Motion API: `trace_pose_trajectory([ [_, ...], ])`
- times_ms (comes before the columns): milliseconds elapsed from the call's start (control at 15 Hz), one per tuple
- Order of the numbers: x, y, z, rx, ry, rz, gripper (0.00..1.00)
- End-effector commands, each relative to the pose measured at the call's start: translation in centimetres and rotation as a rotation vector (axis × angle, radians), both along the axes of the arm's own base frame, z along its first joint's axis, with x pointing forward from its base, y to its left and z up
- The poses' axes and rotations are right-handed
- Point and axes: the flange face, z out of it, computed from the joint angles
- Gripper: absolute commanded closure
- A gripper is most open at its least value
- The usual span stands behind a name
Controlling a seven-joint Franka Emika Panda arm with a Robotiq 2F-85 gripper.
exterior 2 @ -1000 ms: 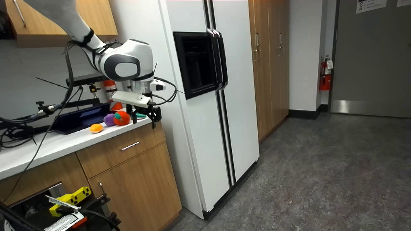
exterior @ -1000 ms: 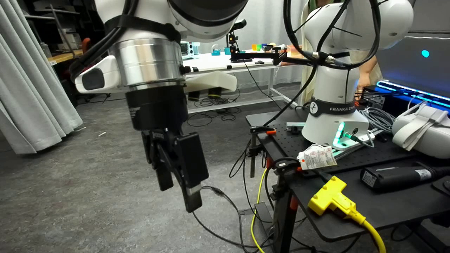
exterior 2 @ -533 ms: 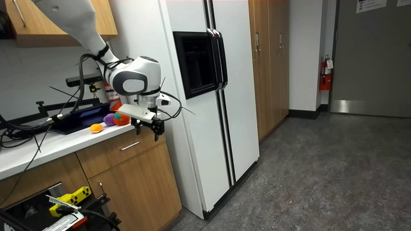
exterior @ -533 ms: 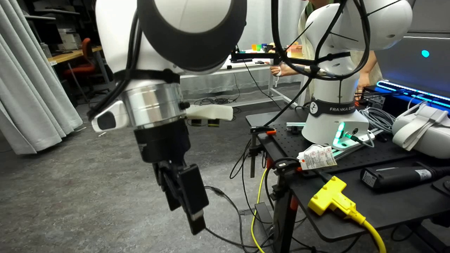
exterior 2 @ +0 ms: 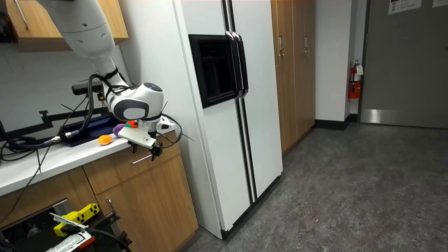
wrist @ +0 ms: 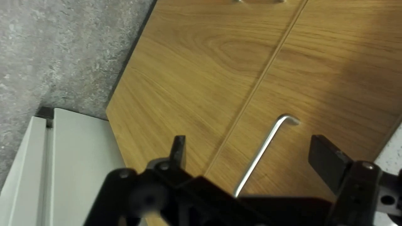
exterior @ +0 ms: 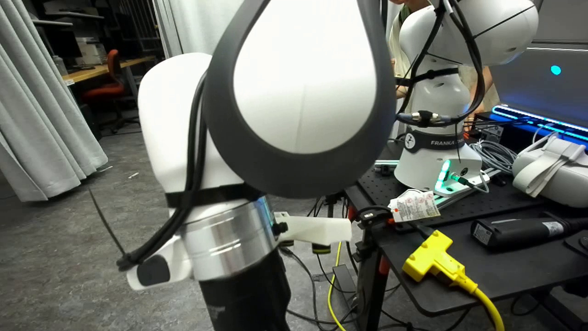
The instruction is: Fully open the drawer
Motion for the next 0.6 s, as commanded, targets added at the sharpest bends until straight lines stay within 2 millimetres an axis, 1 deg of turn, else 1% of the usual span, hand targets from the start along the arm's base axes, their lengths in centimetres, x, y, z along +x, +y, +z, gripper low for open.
trace_pose_trajectory([
  [0,0.0,0.7,-0.3,0.01,0.005,0.009,0.0],
  [133,0.1,1.3,-0.8,0.022,0.012,0.016,0.0],
  [200,0.1,1.1,-1.0,0.015,0.007,0.018,0.0],
  [467,1.7,-0.8,-0.7,0.026,0.002,-0.005,0.0],
  [533,1.6,-0.7,-1.0,0.025,-0.001,-0.013,0.0],
])
